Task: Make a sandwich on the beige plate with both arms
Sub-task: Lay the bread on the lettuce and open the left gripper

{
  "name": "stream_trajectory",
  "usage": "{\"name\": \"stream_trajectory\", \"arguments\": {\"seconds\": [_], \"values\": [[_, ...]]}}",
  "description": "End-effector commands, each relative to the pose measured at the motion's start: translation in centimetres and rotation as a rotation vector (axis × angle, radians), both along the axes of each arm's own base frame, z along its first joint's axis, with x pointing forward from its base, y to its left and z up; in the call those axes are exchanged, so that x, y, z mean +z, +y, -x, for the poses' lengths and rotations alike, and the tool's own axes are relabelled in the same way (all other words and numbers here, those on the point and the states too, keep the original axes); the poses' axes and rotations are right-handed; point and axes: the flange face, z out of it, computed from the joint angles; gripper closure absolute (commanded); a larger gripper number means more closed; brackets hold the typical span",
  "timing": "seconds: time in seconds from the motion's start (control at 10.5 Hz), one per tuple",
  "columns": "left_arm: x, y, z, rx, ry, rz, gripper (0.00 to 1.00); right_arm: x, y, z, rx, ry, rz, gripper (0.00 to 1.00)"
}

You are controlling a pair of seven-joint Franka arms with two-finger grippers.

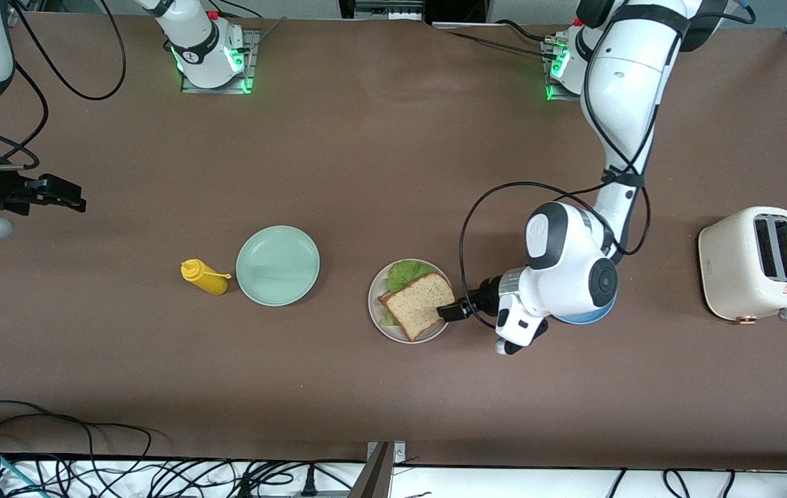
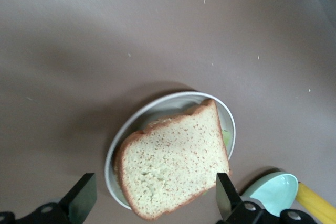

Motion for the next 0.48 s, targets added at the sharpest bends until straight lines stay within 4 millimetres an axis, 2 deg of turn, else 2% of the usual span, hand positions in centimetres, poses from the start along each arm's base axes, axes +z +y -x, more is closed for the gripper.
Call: {"name": "stream_trajectory", "arguments": {"seconds": [0.0,0.38], "values": [[3.5,2.2,-0.5,-0.031,-0.051,-0.073,0.0,0.3,-0.1,0.2,0.009,0.006,-0.015,0.0],[10.1,8.4,-0.8,-0.058,-0.058,-0.216,0.0,0.3,-0.1,0.2,0.005,0.007,-0.016,0.0]]}}
